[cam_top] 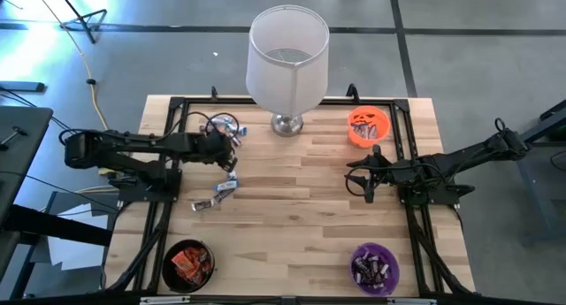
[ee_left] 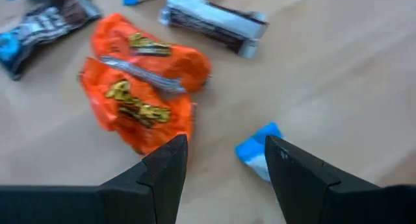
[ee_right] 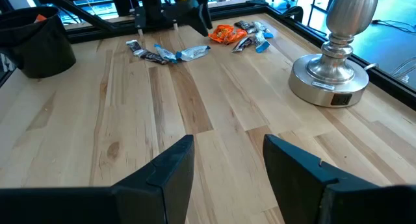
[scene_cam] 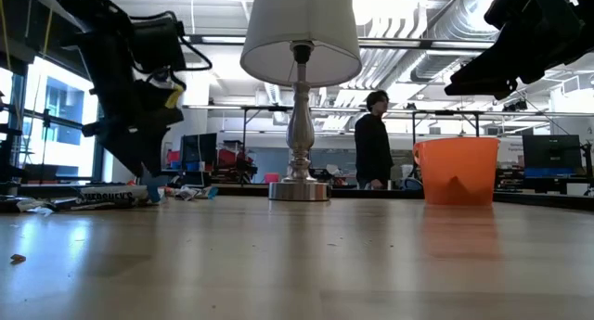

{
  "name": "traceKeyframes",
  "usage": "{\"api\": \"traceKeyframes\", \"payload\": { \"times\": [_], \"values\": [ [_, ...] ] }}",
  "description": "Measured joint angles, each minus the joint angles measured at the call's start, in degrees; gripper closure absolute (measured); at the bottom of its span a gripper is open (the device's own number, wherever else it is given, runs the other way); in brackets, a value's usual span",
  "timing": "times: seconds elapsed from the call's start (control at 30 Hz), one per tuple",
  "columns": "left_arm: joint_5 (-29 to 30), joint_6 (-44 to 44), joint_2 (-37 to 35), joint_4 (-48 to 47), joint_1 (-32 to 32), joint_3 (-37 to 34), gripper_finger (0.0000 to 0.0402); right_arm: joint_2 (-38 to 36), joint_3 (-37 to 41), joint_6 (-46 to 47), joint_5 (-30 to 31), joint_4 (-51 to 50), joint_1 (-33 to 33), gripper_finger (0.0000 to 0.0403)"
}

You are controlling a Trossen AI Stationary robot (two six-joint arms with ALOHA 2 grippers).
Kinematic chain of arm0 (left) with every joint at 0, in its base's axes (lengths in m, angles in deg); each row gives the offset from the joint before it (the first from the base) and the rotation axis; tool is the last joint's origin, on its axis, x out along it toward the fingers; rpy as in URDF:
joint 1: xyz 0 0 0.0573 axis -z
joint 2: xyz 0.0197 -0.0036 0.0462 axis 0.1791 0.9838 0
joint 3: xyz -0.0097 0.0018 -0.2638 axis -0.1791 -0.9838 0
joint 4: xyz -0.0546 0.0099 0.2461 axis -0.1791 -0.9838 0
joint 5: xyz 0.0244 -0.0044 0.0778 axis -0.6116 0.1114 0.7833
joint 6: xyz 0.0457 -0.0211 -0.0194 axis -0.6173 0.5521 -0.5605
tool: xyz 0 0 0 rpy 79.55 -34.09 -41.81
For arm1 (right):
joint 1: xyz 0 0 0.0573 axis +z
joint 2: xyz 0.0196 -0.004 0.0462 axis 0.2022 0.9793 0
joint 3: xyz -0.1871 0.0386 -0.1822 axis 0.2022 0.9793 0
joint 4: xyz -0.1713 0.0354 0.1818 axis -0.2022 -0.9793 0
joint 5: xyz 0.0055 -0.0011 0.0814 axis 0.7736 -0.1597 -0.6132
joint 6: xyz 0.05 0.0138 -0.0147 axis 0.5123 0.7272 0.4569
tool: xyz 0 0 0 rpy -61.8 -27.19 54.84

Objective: Sort candy
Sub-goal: Put the orange chocolate bar into the black bucket

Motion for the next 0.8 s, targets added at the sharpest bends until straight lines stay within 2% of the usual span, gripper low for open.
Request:
{"api": "traceKeyframes", "payload": {
  "times": [0.5,0.8],
  "values": [
    [3.75,-1.5,0.18,-2.1,-10.97,0.02,0.0208,0.02,0.0,0.01,0.01,-0.01,0.02,0.0222],
    [0.84,-2.98,6.96,-0.53,-13.74,0.02,0.0208,0.01,0.0,0.0,0.02,0.0,0.02,0.0222]
  ]
}}
